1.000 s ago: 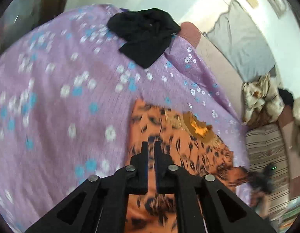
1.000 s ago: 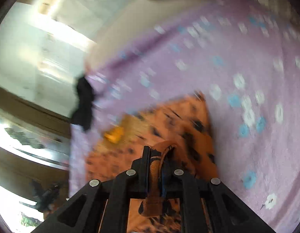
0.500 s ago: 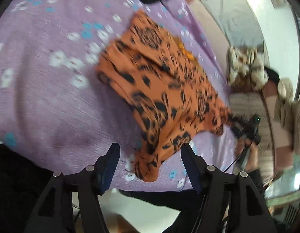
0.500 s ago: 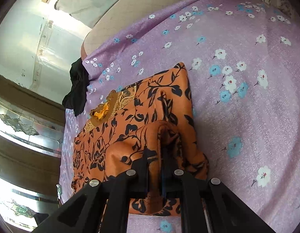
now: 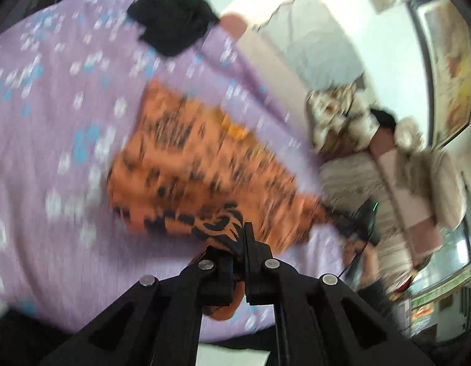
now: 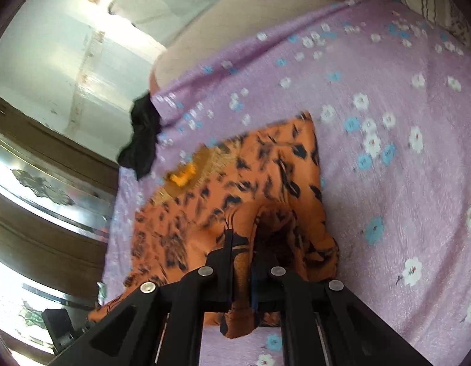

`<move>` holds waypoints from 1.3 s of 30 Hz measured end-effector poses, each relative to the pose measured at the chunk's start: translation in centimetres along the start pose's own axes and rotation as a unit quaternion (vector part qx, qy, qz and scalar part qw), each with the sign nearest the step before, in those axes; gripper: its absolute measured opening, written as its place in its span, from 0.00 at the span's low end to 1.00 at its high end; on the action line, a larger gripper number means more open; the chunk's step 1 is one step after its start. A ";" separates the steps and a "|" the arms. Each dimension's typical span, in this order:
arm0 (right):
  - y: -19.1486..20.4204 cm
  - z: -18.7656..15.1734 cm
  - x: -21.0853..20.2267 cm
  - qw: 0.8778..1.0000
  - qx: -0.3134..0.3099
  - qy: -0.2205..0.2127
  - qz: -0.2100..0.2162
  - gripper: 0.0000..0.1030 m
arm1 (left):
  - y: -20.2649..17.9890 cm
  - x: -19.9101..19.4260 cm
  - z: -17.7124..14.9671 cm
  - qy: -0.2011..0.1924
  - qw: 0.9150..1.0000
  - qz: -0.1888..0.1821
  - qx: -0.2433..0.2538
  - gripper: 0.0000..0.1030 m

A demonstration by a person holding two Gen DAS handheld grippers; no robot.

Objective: Fold small clothes

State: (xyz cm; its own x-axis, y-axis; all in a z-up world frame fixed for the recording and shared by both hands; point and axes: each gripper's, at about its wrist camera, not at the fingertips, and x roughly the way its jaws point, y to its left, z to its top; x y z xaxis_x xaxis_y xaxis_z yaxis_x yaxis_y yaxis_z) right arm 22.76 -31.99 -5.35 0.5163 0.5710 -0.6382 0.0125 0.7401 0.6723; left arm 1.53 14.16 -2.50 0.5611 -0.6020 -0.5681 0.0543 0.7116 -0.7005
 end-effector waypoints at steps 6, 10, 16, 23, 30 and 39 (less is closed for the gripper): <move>-0.2 6.3 1.2 0.998 0.026 -0.054 0.002 0.08 | 0.5 6.6 13.3 -0.029 0.999 -0.013 -0.009 0.05; -2.9 8.9 6.4 0.997 0.071 -0.006 -0.038 0.20 | 4.6 14.8 17.9 0.019 0.996 0.070 -0.044 0.22; -4.1 5.7 4.9 0.995 0.060 -0.045 -0.071 0.73 | 10.9 16.1 17.5 0.018 0.981 0.133 -0.137 0.50; -3.1 -2.2 -2.4 0.989 0.094 -0.116 -0.017 0.73 | 8.5 5.9 10.9 -0.075 0.985 0.122 -0.096 0.69; -4.2 -7.9 2.6 0.985 0.168 -0.050 -0.007 0.74 | 8.3 10.0 3.9 -0.023 0.984 0.147 -0.093 0.69; -3.4 -5.2 6.4 0.973 0.198 -0.107 -0.058 0.63 | 9.2 13.2 6.9 -0.046 0.972 0.193 -0.124 0.41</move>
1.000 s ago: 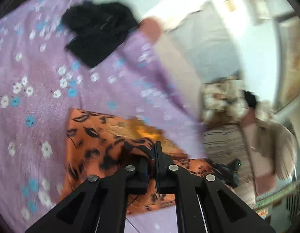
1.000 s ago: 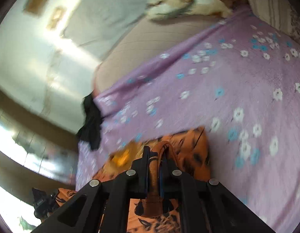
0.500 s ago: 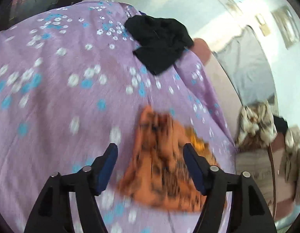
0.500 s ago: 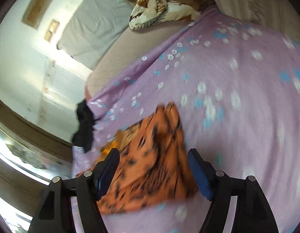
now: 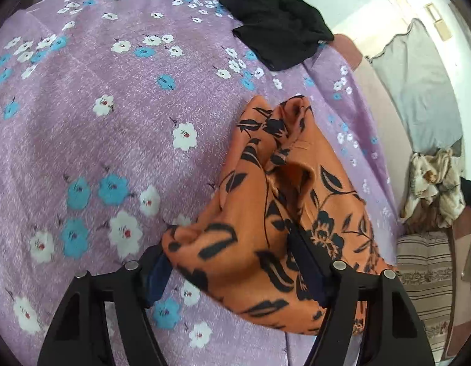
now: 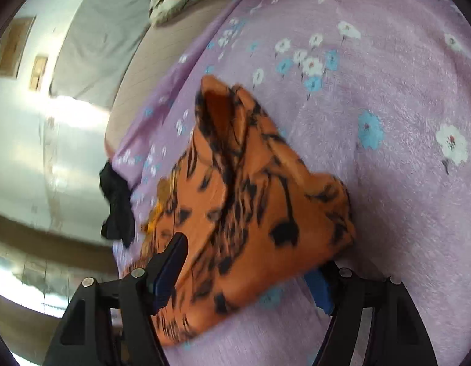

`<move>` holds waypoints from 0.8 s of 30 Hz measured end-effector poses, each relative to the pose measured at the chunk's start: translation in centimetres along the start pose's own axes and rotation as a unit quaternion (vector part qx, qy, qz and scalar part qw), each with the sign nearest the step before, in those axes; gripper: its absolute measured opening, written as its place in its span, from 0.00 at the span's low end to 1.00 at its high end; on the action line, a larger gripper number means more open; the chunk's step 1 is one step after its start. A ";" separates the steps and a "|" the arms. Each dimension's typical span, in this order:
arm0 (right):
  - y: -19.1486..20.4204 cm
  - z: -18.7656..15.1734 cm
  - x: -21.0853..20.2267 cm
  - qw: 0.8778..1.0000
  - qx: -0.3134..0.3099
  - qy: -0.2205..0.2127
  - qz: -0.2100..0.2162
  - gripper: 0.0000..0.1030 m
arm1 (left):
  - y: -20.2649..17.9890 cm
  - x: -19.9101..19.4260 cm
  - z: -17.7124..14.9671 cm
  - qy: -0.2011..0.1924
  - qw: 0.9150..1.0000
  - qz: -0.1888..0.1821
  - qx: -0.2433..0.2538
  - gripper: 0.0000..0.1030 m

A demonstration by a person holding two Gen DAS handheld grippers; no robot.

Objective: Fold small clothes

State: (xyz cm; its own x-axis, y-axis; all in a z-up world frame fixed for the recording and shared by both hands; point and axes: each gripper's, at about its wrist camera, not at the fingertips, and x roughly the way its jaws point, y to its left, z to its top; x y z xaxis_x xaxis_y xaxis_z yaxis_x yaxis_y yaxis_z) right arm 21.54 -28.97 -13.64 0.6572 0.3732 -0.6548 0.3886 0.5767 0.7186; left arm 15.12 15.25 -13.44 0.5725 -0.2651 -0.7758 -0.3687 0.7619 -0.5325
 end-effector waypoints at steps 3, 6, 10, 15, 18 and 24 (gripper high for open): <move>-0.2 0.7 1.6 0.999 0.030 0.023 -0.012 0.17 | -0.2 0.6 0.8 0.025 1.000 0.012 0.007 0.19; 2.5 1.0 -0.3 1.000 -0.012 0.012 0.009 0.16 | -1.6 -2.7 1.1 -0.007 0.999 -0.004 0.036 0.17; 6.8 0.8 -5.5 0.996 -0.078 -0.006 0.049 0.16 | -3.9 -8.8 -0.3 -0.060 0.995 -0.030 0.071 0.17; 5.2 -2.3 -12.1 0.993 -0.097 -0.004 0.063 0.16 | -0.8 -13.4 -5.5 -0.060 0.996 -0.034 0.063 0.18; -0.3 -5.8 -11.6 0.993 -0.097 0.055 0.027 0.30 | 3.8 -10.6 -9.2 -0.021 0.998 0.020 0.059 0.28; -5.6 -6.5 -14.0 0.995 -0.067 0.060 -0.037 0.63 | 5.9 -11.4 -8.0 -0.017 0.998 0.033 0.047 0.49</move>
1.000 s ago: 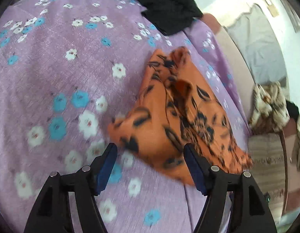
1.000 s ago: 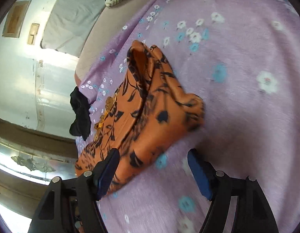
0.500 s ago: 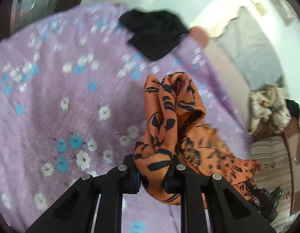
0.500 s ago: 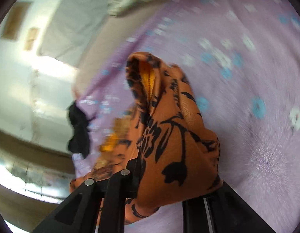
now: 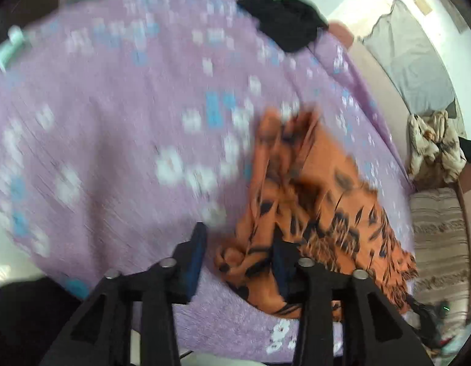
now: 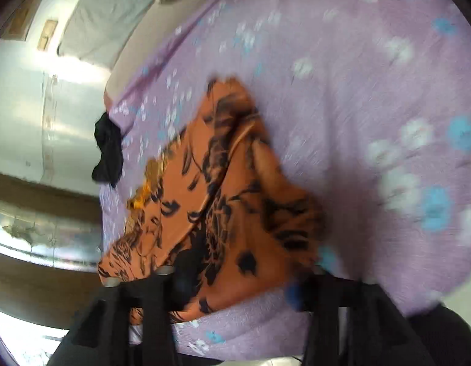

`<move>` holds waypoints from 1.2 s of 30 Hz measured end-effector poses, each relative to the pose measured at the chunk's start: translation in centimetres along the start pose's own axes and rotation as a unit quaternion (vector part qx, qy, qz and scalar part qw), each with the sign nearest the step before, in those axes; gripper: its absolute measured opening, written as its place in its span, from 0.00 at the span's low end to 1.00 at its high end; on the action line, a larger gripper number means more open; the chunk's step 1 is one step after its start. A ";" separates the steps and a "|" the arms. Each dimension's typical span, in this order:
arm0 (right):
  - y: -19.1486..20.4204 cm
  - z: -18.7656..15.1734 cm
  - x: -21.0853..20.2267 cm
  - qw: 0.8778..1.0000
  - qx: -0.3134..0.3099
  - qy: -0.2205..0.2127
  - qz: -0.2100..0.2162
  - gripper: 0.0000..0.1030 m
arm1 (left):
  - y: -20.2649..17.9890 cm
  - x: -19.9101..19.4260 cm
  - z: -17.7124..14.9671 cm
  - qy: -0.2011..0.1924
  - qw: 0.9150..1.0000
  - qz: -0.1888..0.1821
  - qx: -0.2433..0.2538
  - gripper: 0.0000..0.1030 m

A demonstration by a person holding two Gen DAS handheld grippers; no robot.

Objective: Fold small clothes
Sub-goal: 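Press the folded hem flat and regrasp its edge with both grippers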

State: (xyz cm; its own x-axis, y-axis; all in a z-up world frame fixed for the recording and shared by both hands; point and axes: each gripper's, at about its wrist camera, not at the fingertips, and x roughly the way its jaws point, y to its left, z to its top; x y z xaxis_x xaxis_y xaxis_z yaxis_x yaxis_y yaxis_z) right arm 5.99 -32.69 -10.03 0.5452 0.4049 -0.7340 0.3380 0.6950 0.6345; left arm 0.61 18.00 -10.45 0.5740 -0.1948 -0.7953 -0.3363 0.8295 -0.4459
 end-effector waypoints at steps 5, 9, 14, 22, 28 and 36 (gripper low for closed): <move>1.1 2.4 -3.2 0.997 -0.040 -0.046 -0.036 0.65 | -1.9 -2.2 2.2 -0.033 0.997 -0.002 0.065 0.64; 2.4 5.5 -1.4 0.998 -0.051 -0.029 0.000 0.65 | -3.5 0.4 3.6 0.020 0.994 -0.034 0.104 0.66; 3.8 7.7 1.9 0.997 -0.080 -0.013 -0.013 0.65 | -4.9 3.0 5.5 0.044 0.995 -0.070 0.063 0.66; 3.7 8.5 5.0 0.992 -0.104 0.025 -0.062 0.11 | -7.2 5.9 5.7 0.075 0.993 -0.023 0.082 0.05; 5.5 7.8 2.2 0.992 -0.122 -0.006 -0.027 0.08 | -7.6 1.9 5.4 0.027 0.994 -0.050 0.090 0.07; 7.0 4.8 -7.8 0.988 -0.105 -0.070 0.084 0.08 | -5.5 -8.9 2.0 -0.025 0.990 -0.124 0.059 0.07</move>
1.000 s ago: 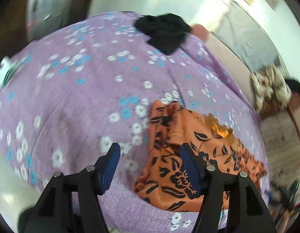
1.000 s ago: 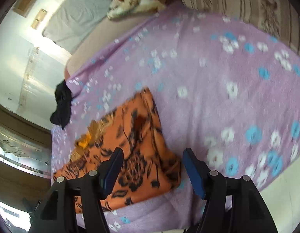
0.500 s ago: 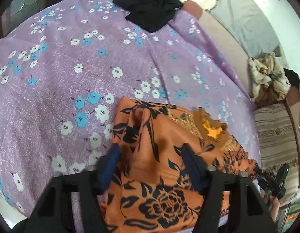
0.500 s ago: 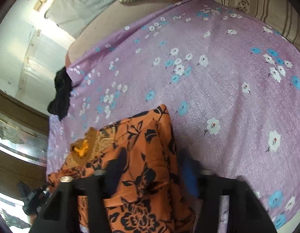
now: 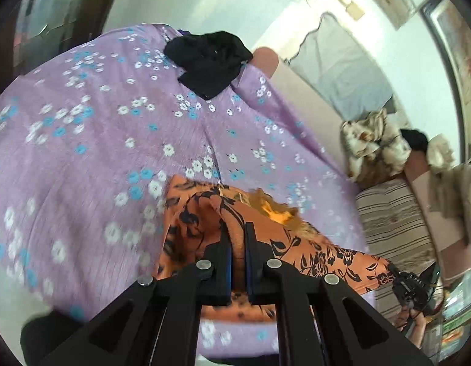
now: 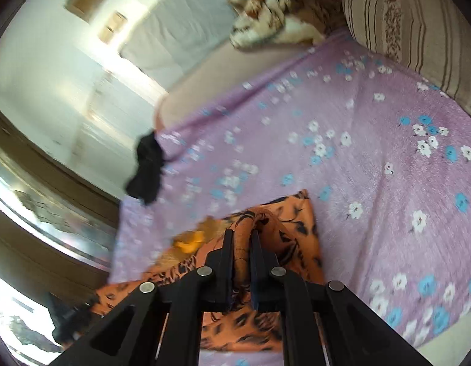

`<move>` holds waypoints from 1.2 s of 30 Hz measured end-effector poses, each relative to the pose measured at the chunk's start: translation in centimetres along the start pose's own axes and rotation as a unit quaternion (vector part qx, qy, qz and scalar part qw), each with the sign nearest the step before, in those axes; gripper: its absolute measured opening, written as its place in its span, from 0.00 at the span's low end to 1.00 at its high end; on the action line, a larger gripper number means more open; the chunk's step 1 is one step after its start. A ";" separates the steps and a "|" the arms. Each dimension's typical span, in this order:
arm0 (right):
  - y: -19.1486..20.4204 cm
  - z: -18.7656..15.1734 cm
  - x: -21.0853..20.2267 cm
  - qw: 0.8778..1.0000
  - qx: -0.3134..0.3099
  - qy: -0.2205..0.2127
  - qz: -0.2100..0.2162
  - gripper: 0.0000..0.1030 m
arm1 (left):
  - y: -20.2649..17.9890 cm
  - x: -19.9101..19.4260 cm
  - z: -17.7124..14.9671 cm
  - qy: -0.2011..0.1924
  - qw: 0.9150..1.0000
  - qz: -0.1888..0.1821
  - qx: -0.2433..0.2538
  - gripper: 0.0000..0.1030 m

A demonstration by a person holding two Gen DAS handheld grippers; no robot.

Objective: Fold small clothes

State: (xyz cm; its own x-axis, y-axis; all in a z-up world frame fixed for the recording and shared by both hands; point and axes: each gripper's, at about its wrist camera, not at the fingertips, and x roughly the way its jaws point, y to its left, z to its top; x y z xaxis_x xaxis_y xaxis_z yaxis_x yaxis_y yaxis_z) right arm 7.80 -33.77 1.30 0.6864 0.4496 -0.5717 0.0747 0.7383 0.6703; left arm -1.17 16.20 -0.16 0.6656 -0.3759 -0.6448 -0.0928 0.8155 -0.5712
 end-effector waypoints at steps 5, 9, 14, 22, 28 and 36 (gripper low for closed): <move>1.6 -0.6 -5.7 0.999 0.005 -0.033 0.038 0.08 | 0.2 -4.7 -1.9 -0.007 1.000 -0.017 -0.002 0.07; 1.0 1.1 -4.5 0.998 0.030 -0.027 0.045 0.08 | 0.6 -3.2 0.6 0.005 0.999 -0.029 -0.031 0.07; -4.5 4.7 8.5 0.991 0.116 0.067 0.011 0.11 | 3.1 8.8 6.3 0.085 0.993 0.023 -0.081 0.08; -7.2 3.5 12.5 0.990 0.115 0.045 -0.071 0.70 | 6.9 16.3 9.5 0.087 0.982 0.098 -0.137 0.52; -3.9 0.6 7.1 0.998 0.057 0.031 -0.022 0.70 | 4.5 8.7 6.5 0.038 0.994 0.074 -0.069 0.62; -1.8 -2.8 13.0 0.975 -0.035 0.219 0.004 0.71 | -1.2 10.8 -2.0 0.157 0.974 0.099 0.131 0.62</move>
State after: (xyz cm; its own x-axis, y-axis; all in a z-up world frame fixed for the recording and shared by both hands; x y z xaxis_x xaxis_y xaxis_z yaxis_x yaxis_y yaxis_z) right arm 14.52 -27.85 -8.67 0.3116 0.6152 -0.7242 0.0102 0.7599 0.6499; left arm 4.67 10.22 -7.47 0.3916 -0.2828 -0.8756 0.0227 0.9543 -0.2981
